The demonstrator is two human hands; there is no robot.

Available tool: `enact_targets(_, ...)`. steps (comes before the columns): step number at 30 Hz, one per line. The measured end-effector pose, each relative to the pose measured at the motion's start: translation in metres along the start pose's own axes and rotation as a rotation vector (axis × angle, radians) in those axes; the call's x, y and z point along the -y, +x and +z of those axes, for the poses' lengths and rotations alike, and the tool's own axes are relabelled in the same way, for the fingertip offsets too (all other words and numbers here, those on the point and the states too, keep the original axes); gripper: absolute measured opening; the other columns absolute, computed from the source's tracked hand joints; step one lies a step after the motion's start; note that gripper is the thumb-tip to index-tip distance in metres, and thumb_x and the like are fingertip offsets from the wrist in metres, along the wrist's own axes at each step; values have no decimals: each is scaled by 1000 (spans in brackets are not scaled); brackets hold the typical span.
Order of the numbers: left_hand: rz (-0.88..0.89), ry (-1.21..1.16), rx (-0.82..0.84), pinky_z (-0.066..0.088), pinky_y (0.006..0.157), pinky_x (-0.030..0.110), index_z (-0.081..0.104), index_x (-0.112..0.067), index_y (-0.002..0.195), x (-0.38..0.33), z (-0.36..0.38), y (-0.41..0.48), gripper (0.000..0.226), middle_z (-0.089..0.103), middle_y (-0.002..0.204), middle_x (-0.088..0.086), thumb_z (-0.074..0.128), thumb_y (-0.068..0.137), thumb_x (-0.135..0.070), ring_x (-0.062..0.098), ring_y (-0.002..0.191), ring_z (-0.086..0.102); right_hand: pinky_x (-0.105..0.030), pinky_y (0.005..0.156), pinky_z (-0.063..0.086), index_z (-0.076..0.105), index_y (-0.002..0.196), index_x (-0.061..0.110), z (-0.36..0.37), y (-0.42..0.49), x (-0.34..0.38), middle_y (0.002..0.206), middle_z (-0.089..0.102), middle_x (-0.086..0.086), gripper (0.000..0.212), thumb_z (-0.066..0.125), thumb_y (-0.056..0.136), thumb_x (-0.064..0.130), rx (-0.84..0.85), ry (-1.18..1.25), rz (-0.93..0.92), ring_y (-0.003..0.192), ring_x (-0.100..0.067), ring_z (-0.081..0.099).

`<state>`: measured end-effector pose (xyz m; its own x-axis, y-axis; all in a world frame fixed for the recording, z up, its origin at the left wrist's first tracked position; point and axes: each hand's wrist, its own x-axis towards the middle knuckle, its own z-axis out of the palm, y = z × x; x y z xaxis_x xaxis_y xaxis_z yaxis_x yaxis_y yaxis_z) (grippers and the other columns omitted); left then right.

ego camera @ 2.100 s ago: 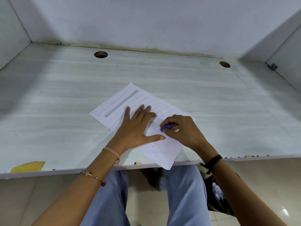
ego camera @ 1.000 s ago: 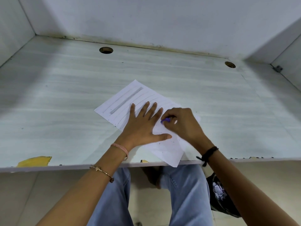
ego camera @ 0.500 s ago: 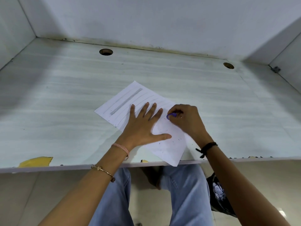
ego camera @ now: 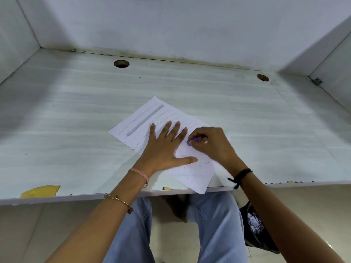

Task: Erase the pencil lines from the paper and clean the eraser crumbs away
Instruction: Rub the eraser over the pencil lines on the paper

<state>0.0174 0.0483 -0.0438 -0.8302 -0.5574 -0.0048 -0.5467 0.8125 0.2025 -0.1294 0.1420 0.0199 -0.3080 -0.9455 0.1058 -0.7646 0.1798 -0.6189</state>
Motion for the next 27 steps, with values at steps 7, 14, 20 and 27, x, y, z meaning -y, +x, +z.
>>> enact_targets(7,1,22,7,-14,114,62,-11,-34,155,-1,-3,-1,118,-18,163,-4,-8,55,-97,19,149,-20,-17,63,42,74,79,12,13,-12,12,74,69,2,9,69,75,5,36,-22,-54,68,-9,57)
enact_targets(14,-1,-21,25,-17,113,61,-12,-46,152,-1,-4,-3,99,-21,162,-6,10,69,-94,17,148,-24,-11,71,47,72,83,13,-11,-8,-36,83,72,3,3,70,81,11,-244,255,245,71,-1,62)
enact_targets(20,-72,0,-23,0,115,61,7,-53,150,-12,-9,-6,87,3,164,-5,0,72,-90,22,150,0,-15,76,50,71,92,13,-13,-17,-42,92,72,3,10,66,86,8,-247,427,265,76,-1,64)
enact_targets(27,0,-46,-147,8,115,61,37,-34,142,-17,-4,22,94,23,158,0,12,70,-89,24,148,12,-1,63,41,73,89,11,-13,-8,-39,83,68,3,10,69,82,6,-224,237,229,64,9,57)
